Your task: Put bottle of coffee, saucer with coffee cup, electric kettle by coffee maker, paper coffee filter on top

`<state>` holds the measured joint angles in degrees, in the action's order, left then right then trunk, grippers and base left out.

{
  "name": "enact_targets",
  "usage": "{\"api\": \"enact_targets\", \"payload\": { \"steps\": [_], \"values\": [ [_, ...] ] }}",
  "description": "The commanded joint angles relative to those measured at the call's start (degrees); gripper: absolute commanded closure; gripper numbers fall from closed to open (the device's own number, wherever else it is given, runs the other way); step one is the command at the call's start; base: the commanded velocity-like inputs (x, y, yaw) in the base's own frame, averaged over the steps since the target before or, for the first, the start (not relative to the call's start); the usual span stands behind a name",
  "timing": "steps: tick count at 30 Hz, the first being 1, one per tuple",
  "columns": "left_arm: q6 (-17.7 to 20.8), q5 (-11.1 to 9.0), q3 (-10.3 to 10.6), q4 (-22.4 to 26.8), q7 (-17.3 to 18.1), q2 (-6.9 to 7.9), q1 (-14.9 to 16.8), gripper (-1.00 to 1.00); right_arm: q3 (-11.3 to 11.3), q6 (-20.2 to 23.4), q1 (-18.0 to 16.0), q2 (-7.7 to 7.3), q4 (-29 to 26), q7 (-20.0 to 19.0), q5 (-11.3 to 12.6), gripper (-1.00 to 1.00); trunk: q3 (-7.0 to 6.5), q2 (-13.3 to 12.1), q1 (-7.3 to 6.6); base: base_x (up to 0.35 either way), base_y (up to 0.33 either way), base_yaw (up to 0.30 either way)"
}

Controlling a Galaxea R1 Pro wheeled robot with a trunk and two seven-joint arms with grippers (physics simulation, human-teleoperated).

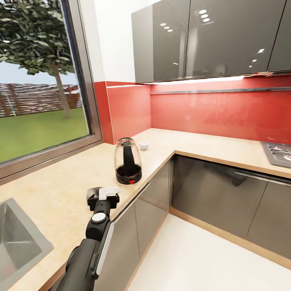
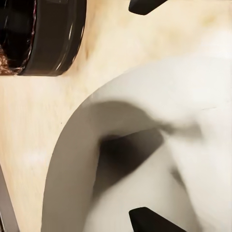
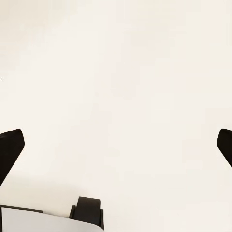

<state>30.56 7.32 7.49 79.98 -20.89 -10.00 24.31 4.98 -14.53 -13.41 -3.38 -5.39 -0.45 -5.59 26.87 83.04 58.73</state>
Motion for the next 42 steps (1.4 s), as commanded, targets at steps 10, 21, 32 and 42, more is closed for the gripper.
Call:
{"api": "enact_targets", "payload": {
  "steps": [10, 21, 32, 42],
  "values": [
    [0.47, 0.59, 0.07, 0.07, -0.03, 0.00, 0.03, -1.00, 0.38, -0.15, -0.03, -0.05, 0.03, 0.03, -0.12, -1.00, 0.06, 0.04, 0.00, 0.030, -0.047, 0.080],
    [0.47, 0.59, 0.07, 0.00, -0.03, 0.00, 0.03, -1.00, 0.38, -0.15, -0.03, -0.05, 0.03, 0.06, -0.12, -1.00, 0.06, 0.04, 0.00, 0.033, -0.097, 0.013],
    [0.47, 0.59, 0.07, 0.07, -0.03, 0.00, 0.03, -1.00, 0.38, -0.15, -0.03, -0.04, 0.03, 0.04, -0.12, -1.00, 0.06, 0.04, 0.00, 0.008, -0.051, 0.059],
    [0.38, 0.65, -0.01, -0.29, -0.03, 0.00, 0.03, -1.00, 0.38, -0.15, -0.03, -0.05, 0.03, 0.04, -0.12, -1.00, 0.06, 0.04, 0.00, 0.000, -0.014, 0.003]
  ]
}}
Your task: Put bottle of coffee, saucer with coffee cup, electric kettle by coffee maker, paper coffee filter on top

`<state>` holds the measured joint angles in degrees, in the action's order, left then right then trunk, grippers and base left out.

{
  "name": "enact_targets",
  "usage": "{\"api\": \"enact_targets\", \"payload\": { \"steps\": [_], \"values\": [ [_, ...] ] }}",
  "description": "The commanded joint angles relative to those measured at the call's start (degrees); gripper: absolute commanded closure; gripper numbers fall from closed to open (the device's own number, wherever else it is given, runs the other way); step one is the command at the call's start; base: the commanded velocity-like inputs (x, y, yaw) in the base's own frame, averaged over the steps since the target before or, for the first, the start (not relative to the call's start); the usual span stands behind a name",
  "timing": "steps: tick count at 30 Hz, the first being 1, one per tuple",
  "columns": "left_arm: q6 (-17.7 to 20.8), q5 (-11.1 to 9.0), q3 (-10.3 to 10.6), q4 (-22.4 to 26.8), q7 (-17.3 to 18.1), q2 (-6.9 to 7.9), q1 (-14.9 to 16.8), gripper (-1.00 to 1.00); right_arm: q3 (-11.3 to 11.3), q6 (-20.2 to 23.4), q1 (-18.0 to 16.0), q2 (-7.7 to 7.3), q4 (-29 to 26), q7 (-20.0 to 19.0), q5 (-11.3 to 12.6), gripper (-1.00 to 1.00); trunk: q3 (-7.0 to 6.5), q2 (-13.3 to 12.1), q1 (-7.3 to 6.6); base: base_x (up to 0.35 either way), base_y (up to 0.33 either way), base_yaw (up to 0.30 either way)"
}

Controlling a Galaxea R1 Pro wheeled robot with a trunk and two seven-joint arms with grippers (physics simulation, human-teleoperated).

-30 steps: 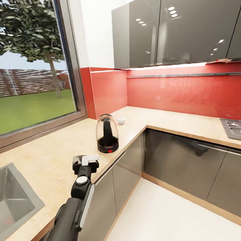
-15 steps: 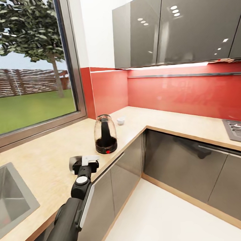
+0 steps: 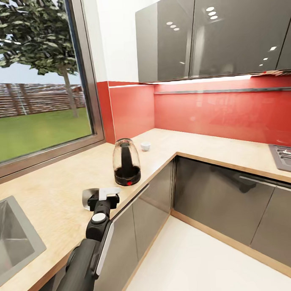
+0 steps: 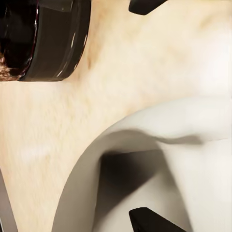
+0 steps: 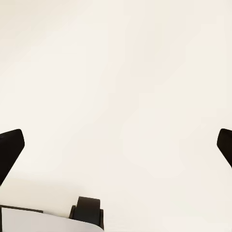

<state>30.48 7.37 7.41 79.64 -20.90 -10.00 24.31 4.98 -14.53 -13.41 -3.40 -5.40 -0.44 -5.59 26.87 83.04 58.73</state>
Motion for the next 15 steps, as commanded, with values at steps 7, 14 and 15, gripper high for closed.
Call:
{"api": "enact_targets", "payload": {
  "steps": [7, 14, 15],
  "values": [
    [0.46, 0.60, 0.06, -0.08, -0.01, 0.00, 0.04, -1.00, 0.38, -0.15, -0.04, -0.02, 0.04, 0.05, -0.12, -1.00, 0.06, 0.03, 0.00, 0.039, -0.001, 0.000],
    [-0.27, 0.62, -0.01, -0.26, 0.06, 0.00, 0.04, -1.00, 0.38, -0.15, -0.04, -0.03, 0.04, 0.07, -0.12, -1.00, 0.06, 0.03, 0.00, 0.011, 0.000, 0.000],
    [-0.59, 0.62, -0.01, -0.32, 0.06, 0.00, 0.04, -1.00, 0.38, -0.15, -0.04, -0.03, 0.04, 0.07, -0.12, -1.00, 0.06, 0.03, 0.00, 0.003, 0.000, 0.000]
  ]
}}
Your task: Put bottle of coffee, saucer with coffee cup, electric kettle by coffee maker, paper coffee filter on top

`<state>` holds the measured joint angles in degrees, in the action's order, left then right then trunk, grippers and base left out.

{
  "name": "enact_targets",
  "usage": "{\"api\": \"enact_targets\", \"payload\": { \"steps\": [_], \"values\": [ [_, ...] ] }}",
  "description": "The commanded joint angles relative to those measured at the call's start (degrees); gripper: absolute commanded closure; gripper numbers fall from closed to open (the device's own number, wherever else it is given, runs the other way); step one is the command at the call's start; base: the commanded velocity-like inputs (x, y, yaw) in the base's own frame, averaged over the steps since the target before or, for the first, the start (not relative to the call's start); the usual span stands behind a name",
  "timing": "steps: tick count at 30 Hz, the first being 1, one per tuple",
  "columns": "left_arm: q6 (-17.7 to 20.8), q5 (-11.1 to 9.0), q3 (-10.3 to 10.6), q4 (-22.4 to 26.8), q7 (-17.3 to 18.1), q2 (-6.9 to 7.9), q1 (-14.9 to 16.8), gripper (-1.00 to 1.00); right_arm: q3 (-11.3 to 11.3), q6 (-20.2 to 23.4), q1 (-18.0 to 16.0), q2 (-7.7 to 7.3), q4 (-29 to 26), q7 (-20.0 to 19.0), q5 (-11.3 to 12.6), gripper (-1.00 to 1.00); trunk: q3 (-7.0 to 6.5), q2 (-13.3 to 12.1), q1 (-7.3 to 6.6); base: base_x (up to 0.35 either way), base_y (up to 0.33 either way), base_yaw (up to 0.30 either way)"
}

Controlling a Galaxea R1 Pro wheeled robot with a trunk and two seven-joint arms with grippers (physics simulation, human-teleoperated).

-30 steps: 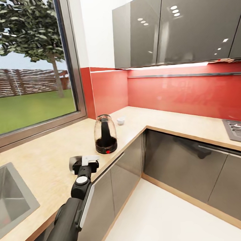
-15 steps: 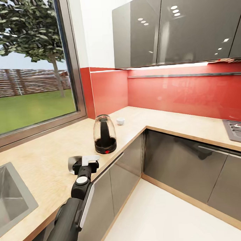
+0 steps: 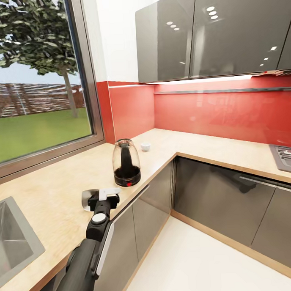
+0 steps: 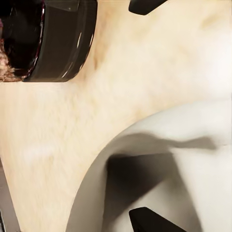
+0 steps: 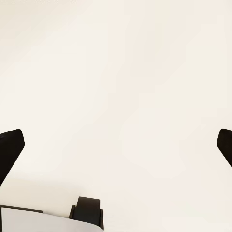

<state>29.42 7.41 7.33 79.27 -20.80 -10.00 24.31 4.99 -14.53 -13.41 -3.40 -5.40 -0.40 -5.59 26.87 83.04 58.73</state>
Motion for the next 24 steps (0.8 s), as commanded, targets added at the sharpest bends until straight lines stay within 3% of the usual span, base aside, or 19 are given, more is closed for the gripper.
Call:
{"api": "enact_targets", "payload": {
  "steps": [1, 8, 24],
  "values": [
    [0.08, 0.57, 0.07, -0.10, -0.03, 0.00, 0.04, -1.00, 0.37, -0.17, -0.04, -0.03, 0.04, 0.04, -0.12, -1.00, 0.06, 0.03, 0.00, 0.009, 0.000, 0.000],
    [-2.95, 0.53, -0.02, -2.74, 0.04, 0.00, 0.04, -1.00, 0.37, -0.16, -0.04, -0.03, 0.04, 0.05, -0.12, -1.00, 0.06, 0.03, 0.00, 0.086, 0.000, 0.000],
    [-3.23, 0.43, -0.07, -3.05, 0.23, 0.36, 0.04, -1.00, 0.37, -0.22, -0.04, -0.03, 0.04, 0.05, -0.12, -1.00, 0.06, 0.03, 0.00, 0.003, 0.000, 0.000]
  ]
}}
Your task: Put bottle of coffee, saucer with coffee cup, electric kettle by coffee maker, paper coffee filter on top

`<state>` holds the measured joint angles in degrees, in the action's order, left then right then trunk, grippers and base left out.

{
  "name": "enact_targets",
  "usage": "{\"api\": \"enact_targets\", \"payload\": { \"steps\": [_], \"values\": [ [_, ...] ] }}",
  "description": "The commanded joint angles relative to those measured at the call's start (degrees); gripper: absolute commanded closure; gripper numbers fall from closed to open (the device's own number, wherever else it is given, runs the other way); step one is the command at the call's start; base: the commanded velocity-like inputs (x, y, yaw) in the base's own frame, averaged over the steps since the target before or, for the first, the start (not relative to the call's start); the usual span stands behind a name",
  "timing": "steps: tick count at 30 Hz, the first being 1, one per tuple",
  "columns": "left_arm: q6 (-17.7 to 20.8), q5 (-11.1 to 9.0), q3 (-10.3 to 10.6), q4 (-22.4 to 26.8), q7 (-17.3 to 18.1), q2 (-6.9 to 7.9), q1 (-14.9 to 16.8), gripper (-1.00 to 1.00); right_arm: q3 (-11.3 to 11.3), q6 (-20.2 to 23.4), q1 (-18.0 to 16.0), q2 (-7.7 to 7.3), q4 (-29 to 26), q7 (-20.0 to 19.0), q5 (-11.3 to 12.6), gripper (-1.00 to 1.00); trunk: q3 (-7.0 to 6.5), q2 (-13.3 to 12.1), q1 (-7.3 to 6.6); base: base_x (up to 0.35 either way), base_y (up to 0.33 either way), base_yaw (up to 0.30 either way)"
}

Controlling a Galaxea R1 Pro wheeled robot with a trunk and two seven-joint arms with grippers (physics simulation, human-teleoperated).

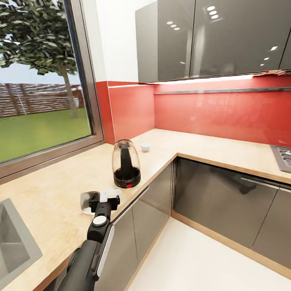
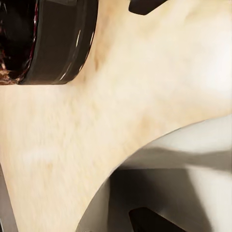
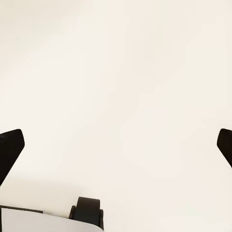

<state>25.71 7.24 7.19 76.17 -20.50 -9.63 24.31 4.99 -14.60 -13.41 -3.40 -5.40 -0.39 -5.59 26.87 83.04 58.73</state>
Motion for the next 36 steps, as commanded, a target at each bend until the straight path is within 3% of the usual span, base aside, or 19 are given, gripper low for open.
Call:
{"api": "enact_targets", "payload": {
  "steps": [1, 10, 25, 36],
  "values": [
    [0.48, 0.59, 0.09, 0.06, -0.07, 0.02, 0.04, -1.00, 0.37, -0.16, -0.04, -0.03, 0.04, 0.04, -0.12, -1.00, 0.06, 0.03, 0.00, 0.000, 0.000, 0.000],
    [0.51, 0.49, 0.05, 0.11, -0.01, 0.05, 0.04, -1.00, 0.37, -0.17, -0.04, -0.03, 0.04, 0.04, -0.12, -1.00, 0.06, 0.03, 0.00, 0.000, 0.000, 0.000],
    [0.49, 0.49, 0.02, 0.14, -0.13, 0.05, 0.04, -1.00, 0.37, -0.17, -0.04, -0.03, 0.04, 0.04, -0.12, -1.00, 1.86, 4.05, 2.19, 0.000, 0.000, 0.000],
    [0.49, 0.56, 0.02, 0.12, -0.15, 0.05, 0.04, -1.00, 0.37, -0.17, -0.04, -0.03, 0.04, 0.03, -0.12, -1.00, 1.86, 4.05, 2.19, 0.000, 0.000, 0.000]
  ]
}}
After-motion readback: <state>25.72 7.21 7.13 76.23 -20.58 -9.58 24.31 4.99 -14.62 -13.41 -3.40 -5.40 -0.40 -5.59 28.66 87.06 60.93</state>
